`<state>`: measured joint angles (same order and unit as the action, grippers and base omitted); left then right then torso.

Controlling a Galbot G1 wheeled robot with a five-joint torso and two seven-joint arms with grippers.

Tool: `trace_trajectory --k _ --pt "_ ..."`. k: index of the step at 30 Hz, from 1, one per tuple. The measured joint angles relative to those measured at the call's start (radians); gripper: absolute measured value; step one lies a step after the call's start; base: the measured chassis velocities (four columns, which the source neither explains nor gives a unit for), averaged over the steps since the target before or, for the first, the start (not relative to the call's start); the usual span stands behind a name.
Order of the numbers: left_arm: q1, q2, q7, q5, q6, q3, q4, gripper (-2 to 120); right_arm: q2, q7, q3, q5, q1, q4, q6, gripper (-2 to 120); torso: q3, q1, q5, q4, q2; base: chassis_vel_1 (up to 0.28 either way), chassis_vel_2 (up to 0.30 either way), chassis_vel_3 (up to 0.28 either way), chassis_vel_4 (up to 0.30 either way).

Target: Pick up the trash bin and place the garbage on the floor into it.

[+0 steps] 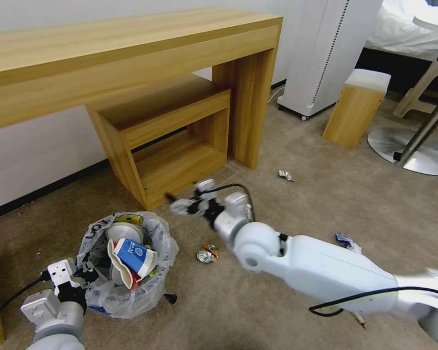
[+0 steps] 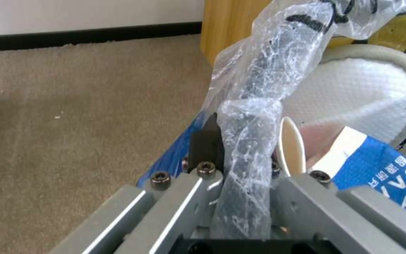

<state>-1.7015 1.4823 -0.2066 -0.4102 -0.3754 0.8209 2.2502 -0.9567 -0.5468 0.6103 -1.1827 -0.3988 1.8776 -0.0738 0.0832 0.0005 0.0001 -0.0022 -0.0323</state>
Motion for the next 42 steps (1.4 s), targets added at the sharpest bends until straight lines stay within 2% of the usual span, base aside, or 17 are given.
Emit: trace_trajectory --k 5,8,10,11,14,17,18,20,28,30,38,42 --pt "0.004 -0.001 0.000 0.001 0.001 -0.006 -0.010 1 0.059 -0.083 -0.110 -0.040 -0.115 0.001 -0.068 100 0.000 0.000 0.0001 -0.0004 0.000 0.000 0.000 0.000 0.000" --pt "0.004 -0.001 0.000 0.002 0.001 -0.006 -0.010 1 0.071 -0.113 -0.131 -0.052 -0.143 -0.002 -0.078 100 0.000 0.000 0.0001 -0.0003 0.000 0.000 0.000 0.000 0.000" --pt "0.002 -0.002 0.000 0.002 0.001 -0.006 -0.008 1 0.078 -0.193 -0.179 -0.086 -0.195 -0.015 -0.112 100 0.000 0.000 0.0001 -0.0001 0.000 0.000 0.000 0.000 0.000" --pt "0.002 -0.002 0.000 0.002 0.001 -0.006 -0.008 1 0.078 -0.193 -0.179 -0.086 -0.195 -0.015 -0.112 100 0.000 0.000 0.0001 -0.0001 0.000 0.000 0.000 0.000 0.000" --pt "-0.001 -0.003 0.001 0.002 0.001 -0.006 -0.005 1 0.088 -0.286 -0.231 -0.107 -0.252 -0.031 -0.183 100 0.000 0.000 0.0001 0.0000 0.000 0.000 0.000 0.000 0.000" --pt "-0.002 -0.004 0.001 0.002 0.001 -0.007 -0.005 1 0.106 -0.273 -0.251 -0.084 -0.283 -0.047 -0.196 100 0.000 0.000 0.0002 -0.0002 0.000 0.000 0.000 0.000 0.000" --pt "-0.001 -0.004 0.002 0.002 0.002 -0.009 -0.005 1 0.118 -0.221 -0.262 -0.076 -0.301 -0.066 -0.163 100 0.000 0.000 -0.0003 -0.0004 0.000 0.000 0.000 0.000 0.000" --pt "-0.001 -0.004 0.003 0.002 0.002 -0.011 -0.005 1 0.117 -0.203 -0.268 -0.080 -0.311 -0.074 -0.136 100 0.000 0.000 0.0001 -0.0003 0.000 0.000 0.000 0.000 0.000" --pt "-0.006 -0.008 0.004 0.002 0.005 -0.013 -0.006 1 0.055 -0.300 -0.362 -0.142 -0.412 -0.126 -0.118 100 0.000 0.000 -0.0002 0.0000 0.000 0.000 0.000 0.000 0.000" --pt "-0.005 -0.012 0.005 -0.001 0.005 -0.013 -0.007 1 0.016 -0.325 -0.408 -0.149 -0.440 -0.166 -0.120 100 0.000 0.000 -0.0001 -0.0002 0.000 0.000 0.000 0.000 0.000" --pt "-0.011 -0.008 0.006 -0.001 0.005 -0.014 -0.009 1 -0.076 -0.315 -0.474 -0.136 -0.468 -0.269 -0.115 100 0.000 0.000 0.0000 -0.0002 0.000 0.000 0.000 0.000 0.000" --pt "-0.020 -0.005 0.006 0.001 0.006 -0.011 -0.004 1 -0.179 -0.290 -0.503 -0.125 -0.452 -0.380 -0.102 100 0.000 0.000 -0.0002 0.0000 0.000 0.000 0.000 0.000 0.000"
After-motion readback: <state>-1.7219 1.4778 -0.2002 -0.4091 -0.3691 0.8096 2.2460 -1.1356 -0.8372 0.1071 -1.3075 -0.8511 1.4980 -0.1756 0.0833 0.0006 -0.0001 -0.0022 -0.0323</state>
